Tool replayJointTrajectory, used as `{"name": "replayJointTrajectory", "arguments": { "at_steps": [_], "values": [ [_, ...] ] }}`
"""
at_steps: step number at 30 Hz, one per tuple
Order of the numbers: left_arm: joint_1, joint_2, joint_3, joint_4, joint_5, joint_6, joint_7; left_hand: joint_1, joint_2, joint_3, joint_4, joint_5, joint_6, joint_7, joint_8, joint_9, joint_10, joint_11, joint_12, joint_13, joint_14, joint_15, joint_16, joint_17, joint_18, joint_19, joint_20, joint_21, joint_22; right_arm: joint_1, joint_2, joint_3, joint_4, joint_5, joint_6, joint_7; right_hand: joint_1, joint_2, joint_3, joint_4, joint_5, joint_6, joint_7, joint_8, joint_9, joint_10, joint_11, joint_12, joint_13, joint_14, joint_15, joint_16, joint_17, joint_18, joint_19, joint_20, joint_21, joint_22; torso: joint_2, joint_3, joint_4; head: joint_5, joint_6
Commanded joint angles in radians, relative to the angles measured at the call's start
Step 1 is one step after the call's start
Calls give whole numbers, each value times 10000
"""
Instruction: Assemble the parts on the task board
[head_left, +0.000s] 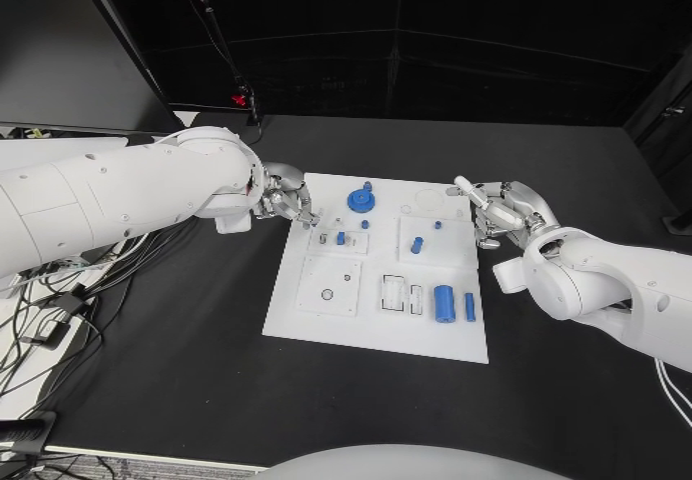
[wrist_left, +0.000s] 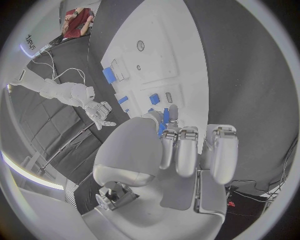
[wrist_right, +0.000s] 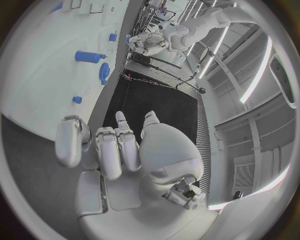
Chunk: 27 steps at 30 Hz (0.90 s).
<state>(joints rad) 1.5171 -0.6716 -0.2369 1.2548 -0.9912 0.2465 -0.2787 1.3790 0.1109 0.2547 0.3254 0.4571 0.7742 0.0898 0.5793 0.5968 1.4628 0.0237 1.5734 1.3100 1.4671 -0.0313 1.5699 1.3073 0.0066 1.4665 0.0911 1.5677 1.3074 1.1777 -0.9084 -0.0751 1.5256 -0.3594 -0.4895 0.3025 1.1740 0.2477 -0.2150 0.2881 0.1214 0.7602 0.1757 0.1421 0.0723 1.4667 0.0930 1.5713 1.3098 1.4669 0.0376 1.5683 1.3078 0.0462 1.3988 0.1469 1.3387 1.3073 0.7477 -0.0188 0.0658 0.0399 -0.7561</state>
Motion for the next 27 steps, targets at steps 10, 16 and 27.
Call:
{"name": "replayJointTrajectory", "arguments": {
  "at_steps": [10, 16, 27],
  "values": [
    [-89, 87, 5, 243, 159, -202, -941, 39, 143, 432, -319, 62, 142, -102, 28, 7, 1080, -49, -26, 2608, 1037, -57, 9, 2635, -66, 1043, -10, 31, 2634, 13, 25, 6, 32, 13, 8, 147, 83, 18, -70, 7, 28, -82, 7, 36, -2, 1041, 66, -5, 2610, 1039, 41, 25, 2630, 168, -27, 34, -48, 1621, 5, 0, -20, 59, -66],
    [-196, 145, 5, 307, 105, -147, -1331, 33, 132, 462, -324, 75, 132, -99, 24, 7, 1080, -48, -26, 2608, 1037, -52, 9, 2635, -66, 1043, -11, 31, 2634, 13, 21, 6, 36, 13, 7, 150, 83, 18, -70, 7, 28, -82, 7, 36, -2, 1041, 66, -5, 2610, 1039, 41, 25, 2630, 168, -27, 34, -48, 1621, 8, -4, -17, 56, -118],
    [-343, 309, 4, 233, -28, -247, -1562, 13, 104, 594, -332, 35, 120, -85, 22, 9, 1080, -38, -26, 2608, 1037, -35, 9, 2635, -66, 1043, -13, 31, 2634, 13, 31, 6, 31, 13, 30, 145, 88, 22, -83, 16, 38, -86, 8, 44, -2, 1041, 68, -5, 2610, 1039, 41, 25, 2630, 171, -33, 36, -60, 1618, 4, -5, -14, 29, -184]
  ]
}}
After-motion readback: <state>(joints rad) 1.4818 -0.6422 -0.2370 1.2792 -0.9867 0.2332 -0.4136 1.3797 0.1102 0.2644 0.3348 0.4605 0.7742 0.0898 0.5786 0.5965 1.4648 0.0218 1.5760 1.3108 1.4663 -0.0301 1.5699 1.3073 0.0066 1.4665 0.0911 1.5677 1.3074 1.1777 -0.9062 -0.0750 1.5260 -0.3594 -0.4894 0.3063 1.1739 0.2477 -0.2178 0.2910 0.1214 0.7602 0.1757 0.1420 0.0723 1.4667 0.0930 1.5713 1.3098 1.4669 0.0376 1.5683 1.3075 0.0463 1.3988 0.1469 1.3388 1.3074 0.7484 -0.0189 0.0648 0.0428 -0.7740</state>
